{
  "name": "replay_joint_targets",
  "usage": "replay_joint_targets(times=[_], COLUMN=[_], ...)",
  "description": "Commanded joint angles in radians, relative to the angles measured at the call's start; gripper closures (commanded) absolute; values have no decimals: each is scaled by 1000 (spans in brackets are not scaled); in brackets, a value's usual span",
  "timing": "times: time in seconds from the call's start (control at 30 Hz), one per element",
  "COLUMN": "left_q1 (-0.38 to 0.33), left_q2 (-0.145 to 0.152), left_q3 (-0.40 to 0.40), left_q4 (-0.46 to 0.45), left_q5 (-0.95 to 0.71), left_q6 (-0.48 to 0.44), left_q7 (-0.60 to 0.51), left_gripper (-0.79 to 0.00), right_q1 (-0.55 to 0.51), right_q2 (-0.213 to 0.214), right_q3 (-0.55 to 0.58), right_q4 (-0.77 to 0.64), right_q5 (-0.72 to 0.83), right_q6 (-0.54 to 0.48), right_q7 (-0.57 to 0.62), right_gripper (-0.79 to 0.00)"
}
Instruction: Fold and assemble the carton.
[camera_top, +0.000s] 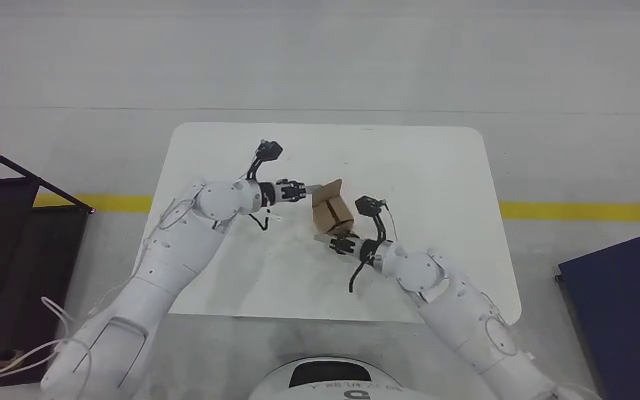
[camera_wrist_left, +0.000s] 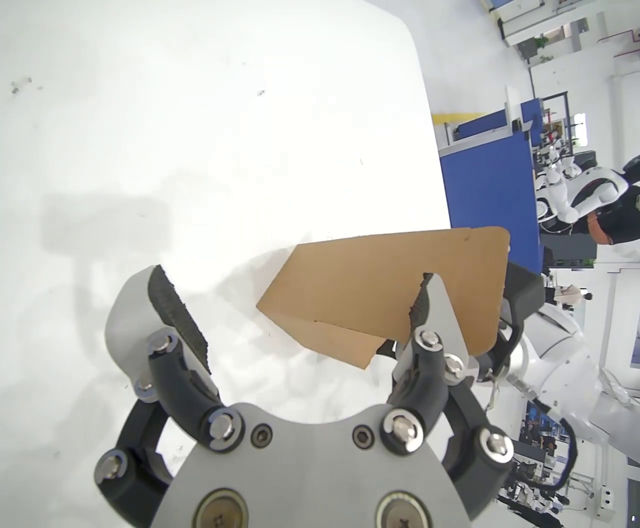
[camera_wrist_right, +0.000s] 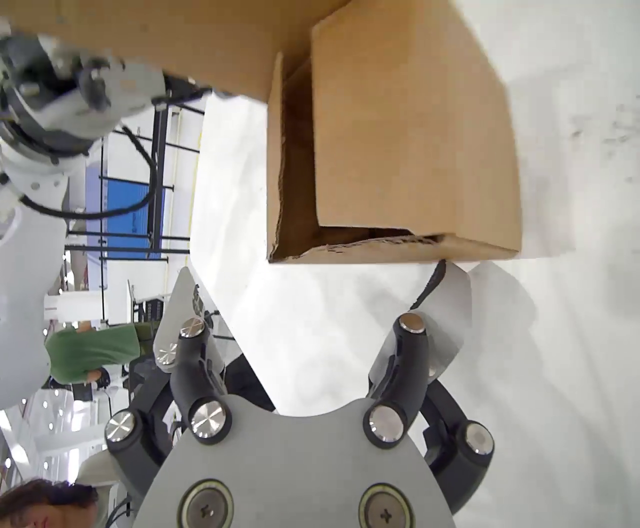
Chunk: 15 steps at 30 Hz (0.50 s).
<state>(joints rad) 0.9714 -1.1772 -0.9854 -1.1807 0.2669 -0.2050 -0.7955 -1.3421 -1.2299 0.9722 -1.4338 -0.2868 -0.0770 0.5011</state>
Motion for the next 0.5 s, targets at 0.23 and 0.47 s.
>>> replay_joint_targets(times=[0.23,0.47], left_q1=[54,95], left_q2=[17,30], left_q3=[-46,-78], left_q4=[-66,-120], left_q5=[-10,0], left_q6=[-1,10], left_q7=[-14,-22], left_gripper=[-785,-785], right_q1=[11,38], right_q2=[-7,-23], right_q3=[56,42], right_q4=[49,122], right_q5=[151,234], right_q6=[-60,-95], right_q7=[-79,-106], right_gripper=[-520,-529])
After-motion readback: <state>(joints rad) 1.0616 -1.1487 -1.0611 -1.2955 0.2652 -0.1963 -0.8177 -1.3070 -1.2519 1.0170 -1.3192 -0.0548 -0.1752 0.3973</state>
